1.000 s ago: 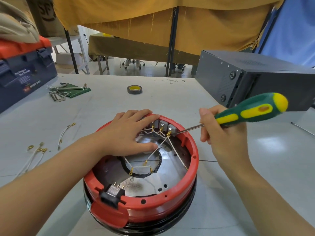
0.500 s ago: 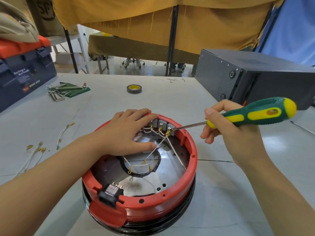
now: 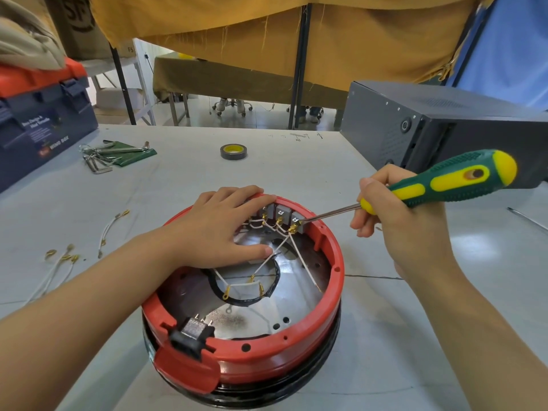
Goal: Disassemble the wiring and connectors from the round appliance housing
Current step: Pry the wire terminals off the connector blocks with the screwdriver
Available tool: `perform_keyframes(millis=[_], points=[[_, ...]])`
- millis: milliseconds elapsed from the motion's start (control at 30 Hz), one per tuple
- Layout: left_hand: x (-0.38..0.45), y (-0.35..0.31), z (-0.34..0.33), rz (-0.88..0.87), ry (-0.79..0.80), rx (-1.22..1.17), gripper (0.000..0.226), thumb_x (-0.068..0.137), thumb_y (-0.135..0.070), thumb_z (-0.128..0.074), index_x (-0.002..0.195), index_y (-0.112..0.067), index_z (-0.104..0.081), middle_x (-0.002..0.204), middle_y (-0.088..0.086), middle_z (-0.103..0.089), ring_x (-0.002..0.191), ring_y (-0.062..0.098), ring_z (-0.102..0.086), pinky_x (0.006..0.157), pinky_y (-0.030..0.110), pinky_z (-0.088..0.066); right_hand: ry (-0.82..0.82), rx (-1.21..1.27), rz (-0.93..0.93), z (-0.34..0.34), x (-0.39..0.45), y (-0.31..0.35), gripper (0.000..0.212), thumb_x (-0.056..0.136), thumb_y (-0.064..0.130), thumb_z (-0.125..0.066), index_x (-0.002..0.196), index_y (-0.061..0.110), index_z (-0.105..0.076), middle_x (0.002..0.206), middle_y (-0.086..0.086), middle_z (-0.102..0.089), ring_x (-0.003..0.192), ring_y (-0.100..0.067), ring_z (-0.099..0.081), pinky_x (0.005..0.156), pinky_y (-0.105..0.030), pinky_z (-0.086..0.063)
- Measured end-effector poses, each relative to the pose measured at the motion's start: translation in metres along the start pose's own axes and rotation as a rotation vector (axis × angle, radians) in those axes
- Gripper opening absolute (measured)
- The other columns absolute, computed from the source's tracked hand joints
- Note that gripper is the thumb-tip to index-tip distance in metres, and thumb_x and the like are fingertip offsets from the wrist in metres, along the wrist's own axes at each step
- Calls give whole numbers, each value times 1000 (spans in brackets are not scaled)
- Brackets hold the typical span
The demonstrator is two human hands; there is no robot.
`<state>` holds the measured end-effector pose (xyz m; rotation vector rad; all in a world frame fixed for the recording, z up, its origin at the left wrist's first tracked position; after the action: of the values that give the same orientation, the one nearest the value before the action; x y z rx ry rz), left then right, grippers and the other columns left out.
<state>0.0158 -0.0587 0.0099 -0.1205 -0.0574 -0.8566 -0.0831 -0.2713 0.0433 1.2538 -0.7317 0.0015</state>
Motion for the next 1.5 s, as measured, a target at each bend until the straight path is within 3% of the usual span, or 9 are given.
perform_keyframes(millis=[367, 967, 1500], points=[[0, 0, 0, 0, 1, 0, 88, 67, -82, -21, 146, -45, -7, 154, -16, -12, 139, 11, -15, 112, 36, -15, -91, 107, -104, 0, 1, -9, 26, 77, 24, -55, 51, 18, -51, 41, -6, -54, 33, -17, -46, 39, -17, -38], [1, 3, -3, -4, -15, -8, 87, 68, -83, -21, 145, -46, -8, 153, -15, -14, 138, 12, -17, 111, 37, -17, -62, 130, -38, 3, -5, -13, 26, 81, 21, -53, 54, 19, -52, 42, -6, -53, 37, -18, -47, 41, -17, -38], [0, 1, -1, 3, -8, -15, 88, 67, -83, -21, 146, -46, -8, 154, -14, -14, 139, 12, -16, 112, 37, -16, -68, 230, -133, -1, -6, -23, 26, 75, 18, -51, 49, 19, -50, 39, -3, -49, 36, -17, -42, 38, -15, -35]])
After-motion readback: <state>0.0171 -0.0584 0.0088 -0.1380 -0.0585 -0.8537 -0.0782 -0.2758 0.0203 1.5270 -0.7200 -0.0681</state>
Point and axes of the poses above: each hand's wrist, its own x-axis towards the middle knuckle, its own z-axis out of the back of the hand, y = z × x, the point moved 3 cm from there along x, towards the middle knuckle
